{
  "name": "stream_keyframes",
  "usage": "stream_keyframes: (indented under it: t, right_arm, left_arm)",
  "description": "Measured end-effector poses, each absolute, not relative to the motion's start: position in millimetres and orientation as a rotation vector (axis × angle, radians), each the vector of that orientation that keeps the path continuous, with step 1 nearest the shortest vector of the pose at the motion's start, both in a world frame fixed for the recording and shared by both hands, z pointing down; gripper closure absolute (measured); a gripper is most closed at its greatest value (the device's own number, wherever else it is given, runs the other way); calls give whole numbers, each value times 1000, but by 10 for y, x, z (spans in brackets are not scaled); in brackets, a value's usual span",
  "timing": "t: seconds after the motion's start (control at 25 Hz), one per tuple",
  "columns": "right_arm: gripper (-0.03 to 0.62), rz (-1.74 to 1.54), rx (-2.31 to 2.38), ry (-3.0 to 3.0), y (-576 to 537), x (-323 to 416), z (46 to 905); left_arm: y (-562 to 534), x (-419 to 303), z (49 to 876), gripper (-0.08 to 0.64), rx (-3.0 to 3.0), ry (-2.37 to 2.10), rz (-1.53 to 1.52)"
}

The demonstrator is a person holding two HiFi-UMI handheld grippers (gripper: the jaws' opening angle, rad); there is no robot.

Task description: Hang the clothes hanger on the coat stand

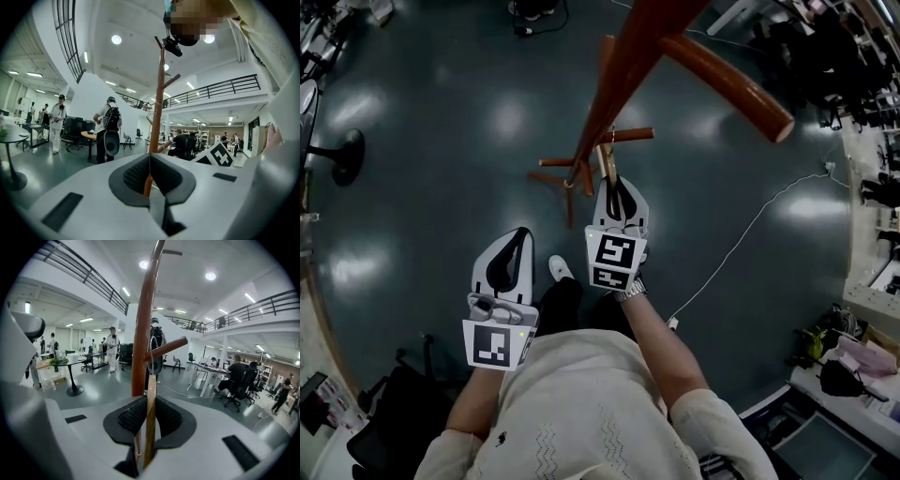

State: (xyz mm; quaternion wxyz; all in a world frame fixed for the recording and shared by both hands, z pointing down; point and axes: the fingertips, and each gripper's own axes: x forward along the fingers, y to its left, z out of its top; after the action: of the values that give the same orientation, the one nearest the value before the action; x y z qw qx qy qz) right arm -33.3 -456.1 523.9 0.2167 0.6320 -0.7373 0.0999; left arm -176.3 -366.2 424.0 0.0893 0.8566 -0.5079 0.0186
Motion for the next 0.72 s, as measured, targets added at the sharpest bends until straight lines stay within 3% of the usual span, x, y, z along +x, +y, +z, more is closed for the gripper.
stream_keyframes:
  t: [0.72]
  right_arm:
    - [522,178,1634,-2216,-4628,-396,5570]
  left_arm:
    - [-3504,-1856,4400,546,2521,-1529,110]
